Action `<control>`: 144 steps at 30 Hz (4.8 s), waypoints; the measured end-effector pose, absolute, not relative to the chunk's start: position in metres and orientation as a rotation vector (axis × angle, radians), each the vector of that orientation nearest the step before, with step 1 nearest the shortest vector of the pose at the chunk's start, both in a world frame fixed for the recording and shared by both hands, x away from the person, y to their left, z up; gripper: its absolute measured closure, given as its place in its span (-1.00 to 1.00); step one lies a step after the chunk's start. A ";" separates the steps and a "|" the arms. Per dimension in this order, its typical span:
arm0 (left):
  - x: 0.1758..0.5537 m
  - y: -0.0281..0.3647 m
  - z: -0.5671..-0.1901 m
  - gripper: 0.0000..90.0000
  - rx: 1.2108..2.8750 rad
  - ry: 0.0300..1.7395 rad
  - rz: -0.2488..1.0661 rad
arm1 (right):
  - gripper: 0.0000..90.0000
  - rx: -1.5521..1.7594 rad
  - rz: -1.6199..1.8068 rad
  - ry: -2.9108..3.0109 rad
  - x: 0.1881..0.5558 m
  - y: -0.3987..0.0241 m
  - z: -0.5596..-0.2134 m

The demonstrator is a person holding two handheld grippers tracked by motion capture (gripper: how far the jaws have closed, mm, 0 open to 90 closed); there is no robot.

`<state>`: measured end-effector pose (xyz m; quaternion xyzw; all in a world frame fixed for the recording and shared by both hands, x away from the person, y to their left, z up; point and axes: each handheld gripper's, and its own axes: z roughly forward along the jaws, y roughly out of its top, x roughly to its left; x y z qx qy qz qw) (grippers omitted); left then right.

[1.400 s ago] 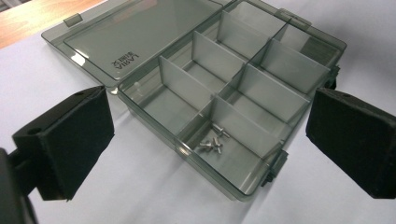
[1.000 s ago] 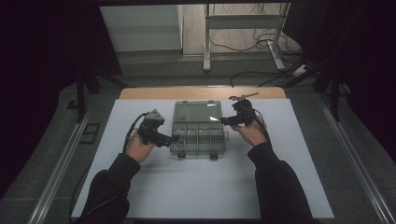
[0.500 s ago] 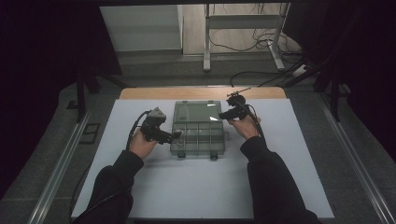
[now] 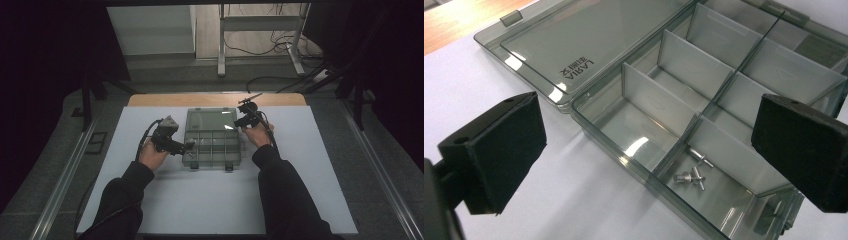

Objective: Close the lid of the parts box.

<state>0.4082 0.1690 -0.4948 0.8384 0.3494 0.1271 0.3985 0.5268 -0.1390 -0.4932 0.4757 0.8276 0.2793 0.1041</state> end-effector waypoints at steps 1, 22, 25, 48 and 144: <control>0.408 0.169 -0.495 -0.97 2.125 0.885 0.325 | 0.70 1.409 0.812 2.448 0.527 -0.137 -0.493; 0.408 0.176 -0.496 -0.95 2.104 0.914 0.325 | 0.94 1.421 0.759 2.482 0.522 -0.122 -0.490; 0.408 0.177 -0.498 -0.94 2.098 0.934 0.324 | 0.87 1.413 0.789 2.471 0.524 -0.121 -0.492; 0.408 0.198 -0.504 -0.10 2.094 0.999 0.315 | 0.97 1.392 0.768 2.428 0.538 -0.110 -0.488; 0.429 0.182 -0.485 0.94 1.996 0.968 0.190 | 0.84 1.217 1.052 2.434 0.474 -0.159 -0.447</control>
